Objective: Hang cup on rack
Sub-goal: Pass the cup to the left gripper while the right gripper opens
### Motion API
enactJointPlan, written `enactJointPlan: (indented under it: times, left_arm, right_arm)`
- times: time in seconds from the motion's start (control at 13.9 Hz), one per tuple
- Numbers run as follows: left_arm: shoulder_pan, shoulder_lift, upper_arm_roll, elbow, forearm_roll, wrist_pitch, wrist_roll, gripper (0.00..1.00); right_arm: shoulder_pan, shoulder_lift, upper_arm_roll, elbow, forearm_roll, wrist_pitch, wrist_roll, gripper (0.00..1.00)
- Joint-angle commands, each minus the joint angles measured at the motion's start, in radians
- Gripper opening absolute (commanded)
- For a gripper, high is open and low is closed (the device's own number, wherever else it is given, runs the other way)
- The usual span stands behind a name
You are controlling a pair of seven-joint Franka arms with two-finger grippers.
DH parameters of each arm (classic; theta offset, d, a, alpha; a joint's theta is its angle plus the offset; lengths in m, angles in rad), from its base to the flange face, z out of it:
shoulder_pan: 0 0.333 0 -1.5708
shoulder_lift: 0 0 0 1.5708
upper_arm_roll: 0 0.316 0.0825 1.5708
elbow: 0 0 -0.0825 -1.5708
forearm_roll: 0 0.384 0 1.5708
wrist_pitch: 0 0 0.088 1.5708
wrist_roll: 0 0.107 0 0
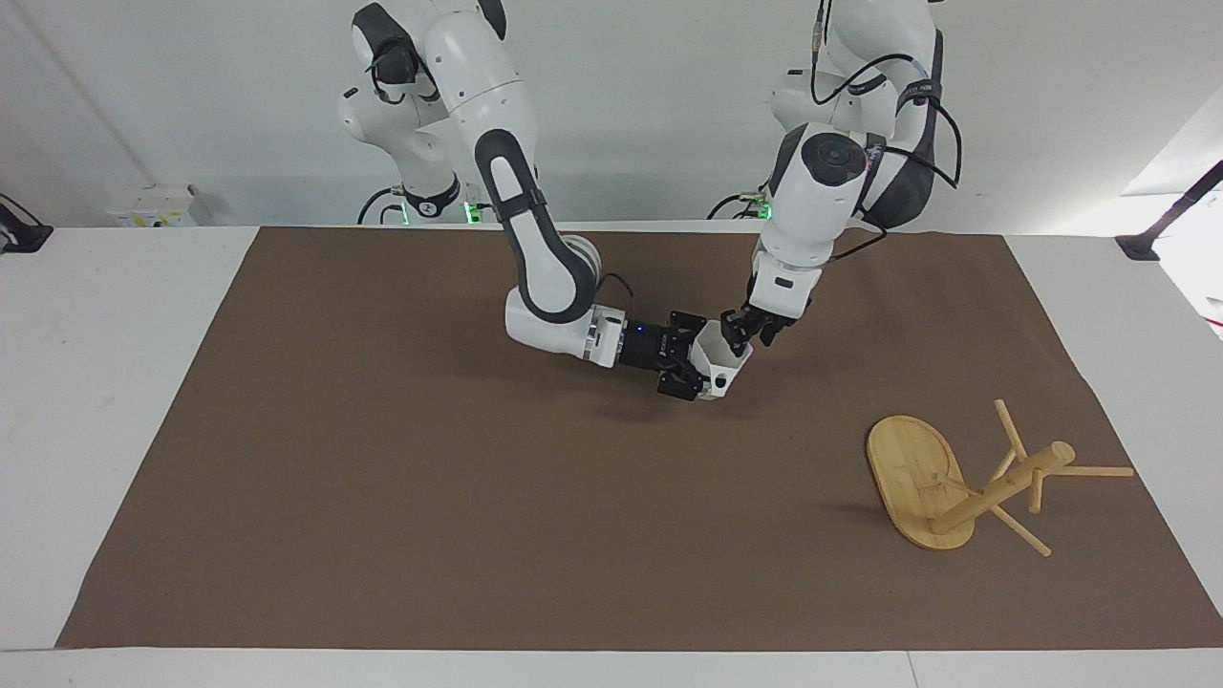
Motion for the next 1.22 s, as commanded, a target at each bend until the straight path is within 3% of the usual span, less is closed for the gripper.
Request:
enactJointPlan:
  times: [0.0, 0.14, 0.22, 0.43, 0.65, 0.79, 1.01, 1.15]
  left_arm:
    - [-0.020, -0.001, 0.013, -0.002, -0.017, 0.000, -0.018, 0.00]
    - [-0.023, -0.001, 0.013, 0.008, -0.055, -0.011, -0.020, 0.00]
    - [-0.022, -0.001, 0.014, 0.008, -0.072, -0.009, -0.020, 0.00]
    - [-0.009, 0.010, 0.016, 0.021, -0.074, 0.001, -0.027, 0.00]
    - [0.056, 0.063, 0.020, 0.114, -0.073, 0.003, -0.027, 0.00]
    - [0.092, 0.077, 0.022, 0.128, -0.073, 0.047, -0.023, 0.00]
    - [0.152, 0.088, 0.022, 0.111, -0.072, 0.203, -0.052, 0.00]
    - [0.196, 0.100, 0.020, 0.067, -0.071, 0.410, -0.107, 0.00]
  right_arm:
    - [-0.005, -0.002, 0.000, -0.001, 0.024, 0.013, -0.026, 0.20]
    - [-0.005, -0.002, 0.000, -0.001, 0.024, 0.017, -0.025, 0.21]
    - [-0.005, -0.002, 0.000, -0.001, 0.024, 0.019, -0.023, 0.28]
    - [-0.020, -0.010, -0.003, -0.004, 0.012, 0.021, -0.015, 1.00]
    - [-0.069, -0.017, -0.003, -0.004, -0.034, -0.002, -0.014, 1.00]
    - [-0.137, -0.021, -0.003, -0.008, -0.142, -0.059, -0.011, 1.00]
    - [-0.317, -0.030, -0.005, -0.009, -0.436, -0.212, 0.047, 1.00]
    - [-0.446, -0.033, -0.005, 0.012, -0.665, -0.319, 0.139, 1.00]
